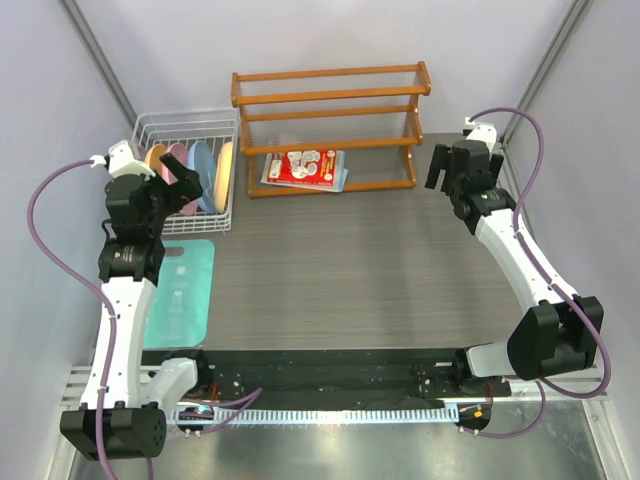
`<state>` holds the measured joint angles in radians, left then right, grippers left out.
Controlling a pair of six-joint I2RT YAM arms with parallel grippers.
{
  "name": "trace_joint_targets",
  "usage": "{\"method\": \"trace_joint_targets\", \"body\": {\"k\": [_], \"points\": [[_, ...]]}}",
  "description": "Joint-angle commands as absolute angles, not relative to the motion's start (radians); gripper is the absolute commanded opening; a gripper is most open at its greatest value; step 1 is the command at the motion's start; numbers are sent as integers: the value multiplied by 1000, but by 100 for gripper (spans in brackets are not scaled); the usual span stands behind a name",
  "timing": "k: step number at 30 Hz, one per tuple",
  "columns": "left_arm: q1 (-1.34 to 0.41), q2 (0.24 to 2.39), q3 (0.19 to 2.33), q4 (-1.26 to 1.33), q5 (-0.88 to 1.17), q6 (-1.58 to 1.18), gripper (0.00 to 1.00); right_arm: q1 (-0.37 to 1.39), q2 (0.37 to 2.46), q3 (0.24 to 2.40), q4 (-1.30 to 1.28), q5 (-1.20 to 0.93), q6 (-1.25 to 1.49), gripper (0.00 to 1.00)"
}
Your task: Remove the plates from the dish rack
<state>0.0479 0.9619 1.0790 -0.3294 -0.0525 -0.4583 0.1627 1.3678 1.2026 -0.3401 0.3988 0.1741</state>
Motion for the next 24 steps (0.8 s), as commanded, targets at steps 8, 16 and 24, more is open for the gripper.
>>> {"method": "trace_joint_targets", "body": {"k": [8, 16, 24], "points": [[45, 989, 1089, -235, 146, -393, 99, 167, 1325, 1178, -282, 427, 186, 100], [-57, 1100, 1048, -137, -46, -304, 99, 167, 1336, 1161, -265, 423, 180, 100], [-284, 1267, 1095, -35, -428, -163, 100, 167, 1385, 1166, -267, 439, 167, 100]]}}
